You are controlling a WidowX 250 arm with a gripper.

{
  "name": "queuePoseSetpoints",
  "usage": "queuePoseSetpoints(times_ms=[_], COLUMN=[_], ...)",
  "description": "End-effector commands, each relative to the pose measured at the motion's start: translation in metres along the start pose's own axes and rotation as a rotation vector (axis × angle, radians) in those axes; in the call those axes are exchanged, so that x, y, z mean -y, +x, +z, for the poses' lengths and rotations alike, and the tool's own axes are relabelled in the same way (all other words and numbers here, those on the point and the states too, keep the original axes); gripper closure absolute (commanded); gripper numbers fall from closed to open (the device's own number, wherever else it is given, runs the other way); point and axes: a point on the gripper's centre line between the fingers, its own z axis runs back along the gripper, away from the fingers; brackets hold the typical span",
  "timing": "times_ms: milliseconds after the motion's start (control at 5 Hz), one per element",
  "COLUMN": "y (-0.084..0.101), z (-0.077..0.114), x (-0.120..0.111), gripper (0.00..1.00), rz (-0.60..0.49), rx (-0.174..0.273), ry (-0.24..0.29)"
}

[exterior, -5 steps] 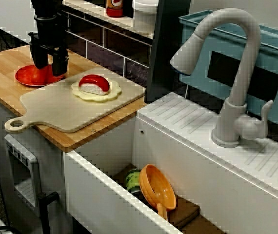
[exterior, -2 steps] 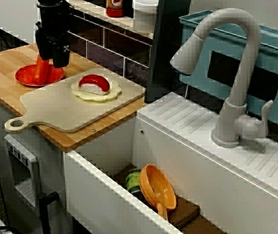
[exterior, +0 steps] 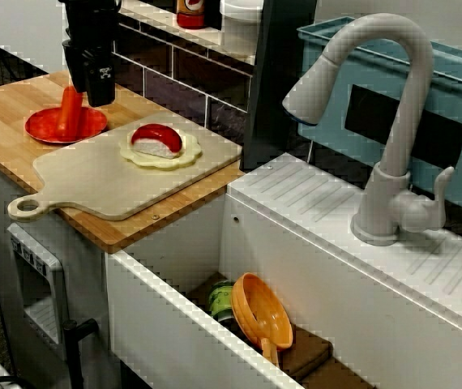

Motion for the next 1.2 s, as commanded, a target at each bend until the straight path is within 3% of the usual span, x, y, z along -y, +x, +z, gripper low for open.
queuePoseSetpoints(times_ms=[0,200,400,600,1000], y=[-0.015,-0.014,-0.006,0.014,0.038], z=[0.024,0.025,0.021,0.018,0.004], x=[0.022,0.03,0.036,0.036,0.041], gripper=[0.0,0.0,0.0,0.0,0.0], rz=[-0.258,-0.367,-0.397,-0.401,-0.472], rx=[0.181,0.266,0.281,0.256,0.264], ry=[0.029,0.02,0.055,0.053,0.069])
